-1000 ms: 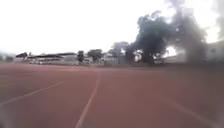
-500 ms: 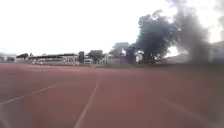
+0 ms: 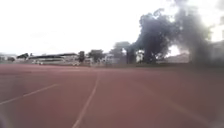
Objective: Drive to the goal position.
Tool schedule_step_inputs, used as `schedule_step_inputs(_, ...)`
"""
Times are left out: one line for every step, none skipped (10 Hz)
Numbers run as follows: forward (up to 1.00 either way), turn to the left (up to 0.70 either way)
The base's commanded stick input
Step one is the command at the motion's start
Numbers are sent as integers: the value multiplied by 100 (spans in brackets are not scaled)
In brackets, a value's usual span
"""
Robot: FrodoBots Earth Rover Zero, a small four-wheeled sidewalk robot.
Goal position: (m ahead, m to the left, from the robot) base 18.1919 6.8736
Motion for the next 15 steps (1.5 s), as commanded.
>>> schedule_step_inputs(70, 0)
schedule_step_inputs(70, 0)
schedule_step_inputs(70, 0)
schedule_step_inputs(70, 0)
schedule_step_inputs(70, 0)
schedule_step_inputs(70, 0)
schedule_step_inputs(70, 0)
schedule_step_inputs(70, 0)
schedule_step_inputs(70, 0)
schedule_step_inputs(70, 0)
schedule_step_inputs(70, 0)
schedule_step_inputs(70, 0)
schedule_step_inputs(70, 0)
schedule_step_inputs(70, 0)
schedule_step_inputs(70, 0)
